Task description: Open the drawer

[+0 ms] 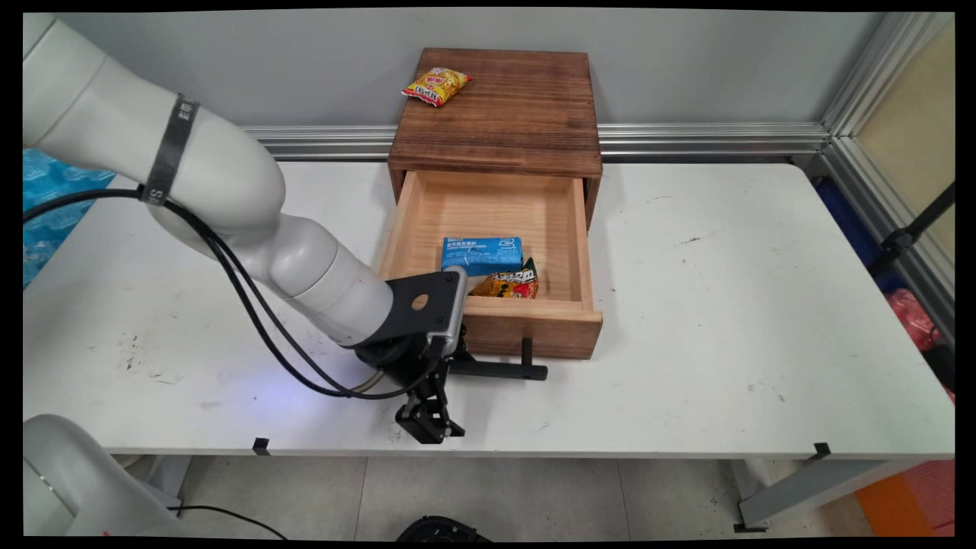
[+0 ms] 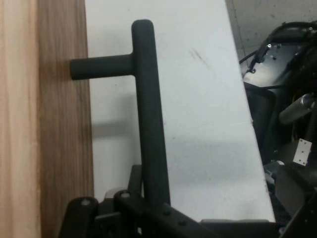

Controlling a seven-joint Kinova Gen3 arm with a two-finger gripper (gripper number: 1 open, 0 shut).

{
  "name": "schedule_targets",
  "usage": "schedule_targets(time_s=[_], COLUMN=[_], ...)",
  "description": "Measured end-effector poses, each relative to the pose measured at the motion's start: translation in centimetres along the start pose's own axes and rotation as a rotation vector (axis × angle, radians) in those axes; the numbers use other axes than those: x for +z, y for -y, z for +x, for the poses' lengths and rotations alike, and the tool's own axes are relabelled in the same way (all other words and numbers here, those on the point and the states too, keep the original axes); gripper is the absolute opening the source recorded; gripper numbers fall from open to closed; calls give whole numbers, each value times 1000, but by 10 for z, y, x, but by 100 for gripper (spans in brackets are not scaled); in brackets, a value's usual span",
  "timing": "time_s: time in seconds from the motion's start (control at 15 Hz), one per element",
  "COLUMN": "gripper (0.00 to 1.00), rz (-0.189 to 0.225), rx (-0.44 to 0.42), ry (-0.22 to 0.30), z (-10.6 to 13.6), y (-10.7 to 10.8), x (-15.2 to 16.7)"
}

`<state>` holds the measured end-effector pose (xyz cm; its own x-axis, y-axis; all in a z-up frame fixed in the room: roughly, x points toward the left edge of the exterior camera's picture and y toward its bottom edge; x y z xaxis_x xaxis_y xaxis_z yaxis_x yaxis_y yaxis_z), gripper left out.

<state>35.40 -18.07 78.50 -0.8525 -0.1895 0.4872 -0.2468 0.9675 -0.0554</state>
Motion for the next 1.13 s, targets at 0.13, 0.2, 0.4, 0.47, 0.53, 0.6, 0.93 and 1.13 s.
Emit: schedule_targets(time_s=[0.13,0.2,0.4,0.47,0.53,0.6,0.93,1.13], gripper=[100,100,100,100,100,100,100,100], rz=[-4,-6,-11,-12,-13,-15,-23,-25], rx=[0,1,2,2,2,2,4,6], ry=[-1,-1,-1,-1,-1,-2,-2,-2], z=[1,1,2,2,2,2,2,2], y=[-3,-4,-7,-8,-9,-10,-14,-16], x=[-1,-1,-2,-2,-2,-2,-3,-4])
